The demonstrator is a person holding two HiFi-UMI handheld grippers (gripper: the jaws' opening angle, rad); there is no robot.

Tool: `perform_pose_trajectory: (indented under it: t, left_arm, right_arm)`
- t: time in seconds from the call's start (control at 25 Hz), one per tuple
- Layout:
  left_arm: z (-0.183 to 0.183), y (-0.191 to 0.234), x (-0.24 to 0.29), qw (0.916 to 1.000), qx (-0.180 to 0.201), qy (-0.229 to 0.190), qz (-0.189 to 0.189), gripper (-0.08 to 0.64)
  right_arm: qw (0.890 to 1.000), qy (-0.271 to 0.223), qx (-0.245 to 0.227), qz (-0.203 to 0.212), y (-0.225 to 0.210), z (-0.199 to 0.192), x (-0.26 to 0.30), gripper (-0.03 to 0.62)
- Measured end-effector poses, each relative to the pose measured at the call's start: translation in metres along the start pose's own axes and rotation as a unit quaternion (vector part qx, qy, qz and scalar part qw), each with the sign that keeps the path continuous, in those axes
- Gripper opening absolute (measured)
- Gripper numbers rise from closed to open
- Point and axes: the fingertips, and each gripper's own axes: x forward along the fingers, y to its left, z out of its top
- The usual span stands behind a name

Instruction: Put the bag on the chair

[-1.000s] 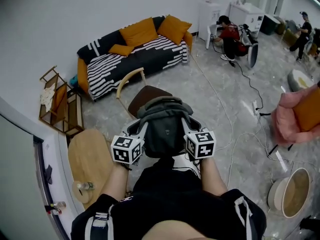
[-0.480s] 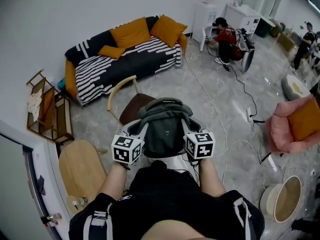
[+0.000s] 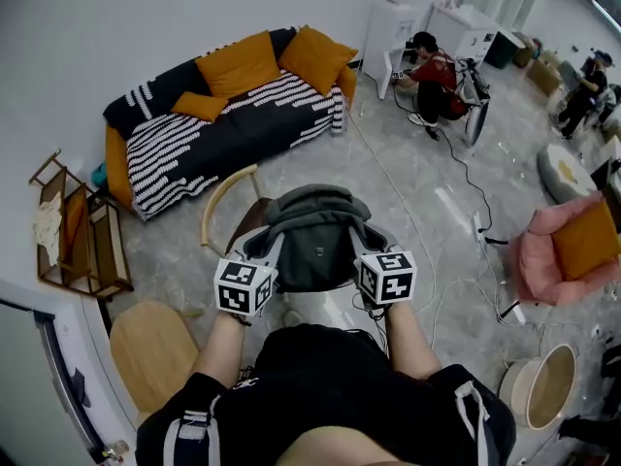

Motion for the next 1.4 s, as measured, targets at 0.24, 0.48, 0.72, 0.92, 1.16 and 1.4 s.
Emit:
perform_pose_trajectory:
  t: [0.24,0.48,0.72,0.92,1.16,1.4]
  left_arm:
    - [0.012,0.073,0.020,0.9997,-0.021,-0.013,0.000,0.086]
    - [0.002,0.121,0.019,0.9990,-0.032,-0.019,0.024,0.087]
    - [-0.005,0.160,0.010,0.9965,-0.051,-0.011,0.065,0.087]
    - [-0.013,0.191,0.006,0.9908,-0.072,-0.006,0.115,0.087]
    - [-0.013,0.225,0.017,0.9777,-0.104,0.003,0.183,0.087]
    - [-0.012,0.256,0.039,0.9570,-0.144,0.010,0.252,0.087]
  right_arm:
    - [1.000,0.015,-0.012,-0.002,0.021,0.029,0.071,0.080]
    - [0.999,0.031,-0.025,0.021,0.047,0.028,0.120,0.080]
    - [0.996,0.046,-0.038,0.062,0.072,0.034,0.163,0.081]
    - [0.990,0.061,-0.052,0.112,0.091,0.037,0.208,0.081]
    - [0.977,0.079,-0.078,0.182,0.102,0.049,0.268,0.081]
    - [0.953,0.102,-0.119,0.258,0.109,0.068,0.334,0.083]
